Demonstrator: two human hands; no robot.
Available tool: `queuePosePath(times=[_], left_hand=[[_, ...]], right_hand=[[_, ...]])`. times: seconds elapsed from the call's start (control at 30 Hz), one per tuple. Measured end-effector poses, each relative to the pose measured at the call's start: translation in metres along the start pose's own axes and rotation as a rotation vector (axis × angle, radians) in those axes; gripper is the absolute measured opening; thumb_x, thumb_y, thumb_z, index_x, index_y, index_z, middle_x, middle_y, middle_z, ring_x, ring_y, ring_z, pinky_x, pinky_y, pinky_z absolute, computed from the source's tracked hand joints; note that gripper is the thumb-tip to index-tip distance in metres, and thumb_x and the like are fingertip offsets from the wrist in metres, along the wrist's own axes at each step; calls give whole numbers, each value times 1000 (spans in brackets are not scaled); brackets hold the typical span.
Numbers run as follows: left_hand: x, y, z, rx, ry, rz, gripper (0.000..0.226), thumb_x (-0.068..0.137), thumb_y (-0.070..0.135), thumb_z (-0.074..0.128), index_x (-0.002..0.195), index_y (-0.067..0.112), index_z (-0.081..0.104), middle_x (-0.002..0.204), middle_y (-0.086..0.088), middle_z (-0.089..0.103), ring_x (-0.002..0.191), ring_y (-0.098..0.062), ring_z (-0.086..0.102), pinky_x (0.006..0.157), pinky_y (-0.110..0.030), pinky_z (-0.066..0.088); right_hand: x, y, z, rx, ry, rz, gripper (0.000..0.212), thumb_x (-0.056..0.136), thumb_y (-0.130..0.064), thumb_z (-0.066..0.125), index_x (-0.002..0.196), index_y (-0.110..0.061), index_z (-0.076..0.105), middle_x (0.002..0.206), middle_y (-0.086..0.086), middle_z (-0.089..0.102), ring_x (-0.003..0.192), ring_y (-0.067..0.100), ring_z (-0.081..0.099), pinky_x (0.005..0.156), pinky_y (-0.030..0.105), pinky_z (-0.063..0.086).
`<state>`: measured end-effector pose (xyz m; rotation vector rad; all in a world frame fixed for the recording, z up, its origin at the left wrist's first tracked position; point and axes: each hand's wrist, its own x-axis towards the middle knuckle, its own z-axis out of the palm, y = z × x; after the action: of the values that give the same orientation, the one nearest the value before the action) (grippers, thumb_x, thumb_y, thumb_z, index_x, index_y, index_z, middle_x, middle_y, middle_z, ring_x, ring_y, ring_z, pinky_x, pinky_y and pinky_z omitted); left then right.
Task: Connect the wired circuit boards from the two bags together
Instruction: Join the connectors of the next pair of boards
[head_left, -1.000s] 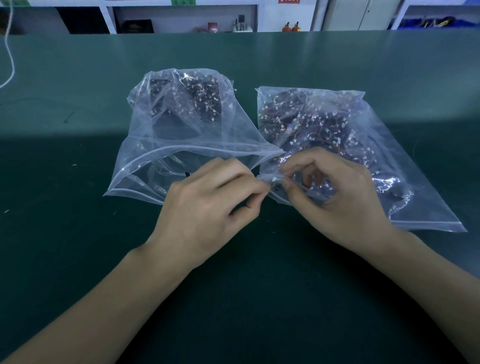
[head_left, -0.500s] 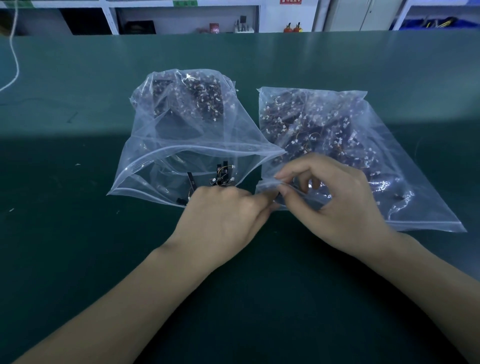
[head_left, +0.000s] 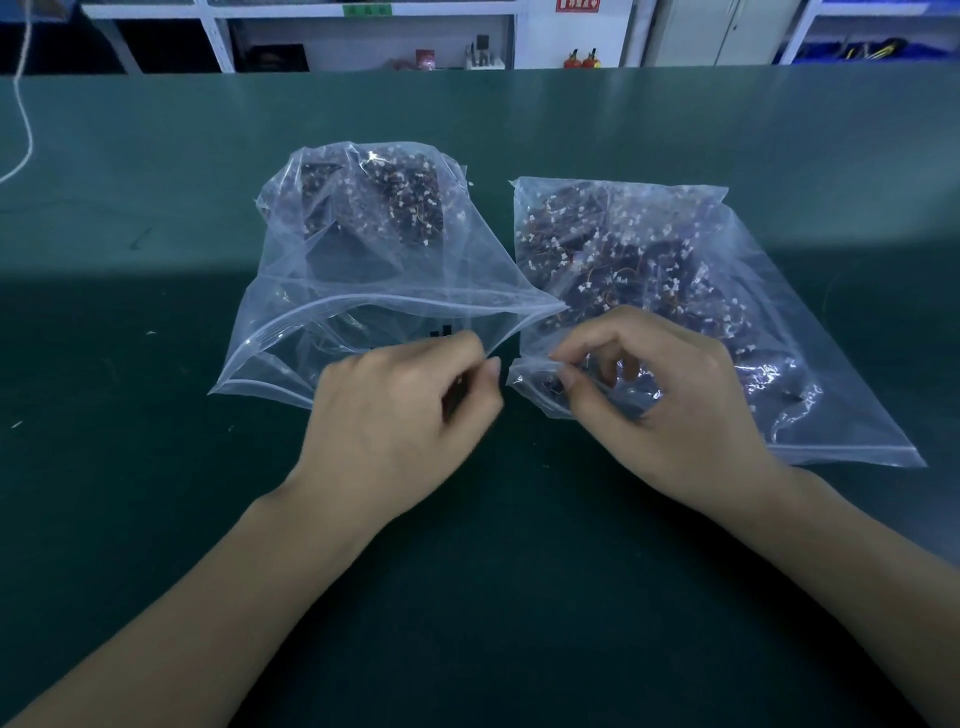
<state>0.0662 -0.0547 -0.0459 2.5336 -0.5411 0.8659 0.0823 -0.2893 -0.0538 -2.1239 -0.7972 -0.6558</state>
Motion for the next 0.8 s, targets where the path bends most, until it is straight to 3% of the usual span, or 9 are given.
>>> queuePosePath(times=[0.13, 0.3, 0.4, 0.5, 0.63, 0.8], left_hand=[[1, -13, -1, 87, -74, -107, 18, 99, 34, 67, 88, 24, 59, 59, 18, 39, 54, -13, 48, 54, -25, 31], [0, -22, 0, 187, -89, -128, 16, 104, 39, 58, 101, 24, 57, 59, 10, 56, 52, -20, 45, 55, -30, 30], [-2, -25, 0, 256, -171, -167, 26, 103, 51, 56, 115, 28, 59, 64, 8, 61, 62, -27, 59, 58, -33, 32], [-1, -29, -1, 253, -207, -212, 25, 101, 55, 57, 108, 32, 63, 67, 9, 62, 70, -29, 67, 61, -34, 34], [-1, -29, -3, 242, -193, -200, 15, 98, 45, 65, 94, 30, 66, 60, 14, 47, 67, -25, 63, 61, -33, 35], [-1, -33, -5, 207, -209, -200, 16, 96, 47, 67, 96, 31, 66, 68, 15, 46, 75, -24, 63, 62, -36, 44]], right_hand=[[0, 1, 0, 9, 7, -7, 18, 92, -1, 76, 104, -14, 75, 94, -17, 68, 74, 14, 62, 75, 15, 45], [-1, 2, 1, 13, 20, -6, 21, 92, -1, 76, 104, -18, 74, 95, -20, 67, 74, 14, 61, 75, 15, 45], [-1, 2, 1, 12, 20, -14, 18, 92, -2, 75, 103, -17, 74, 95, -22, 66, 73, 14, 61, 75, 15, 45], [-2, 1, 2, 0, 20, -9, 17, 92, -3, 75, 102, -16, 74, 93, -20, 65, 72, 15, 60, 76, 16, 45], [-2, 1, 1, 2, 5, -1, 18, 92, -1, 76, 101, -16, 74, 93, -11, 69, 72, 16, 61, 75, 17, 45], [-2, 1, 2, 6, -9, 8, 19, 92, 0, 76, 101, -17, 74, 93, -11, 69, 73, 15, 61, 75, 16, 44]])
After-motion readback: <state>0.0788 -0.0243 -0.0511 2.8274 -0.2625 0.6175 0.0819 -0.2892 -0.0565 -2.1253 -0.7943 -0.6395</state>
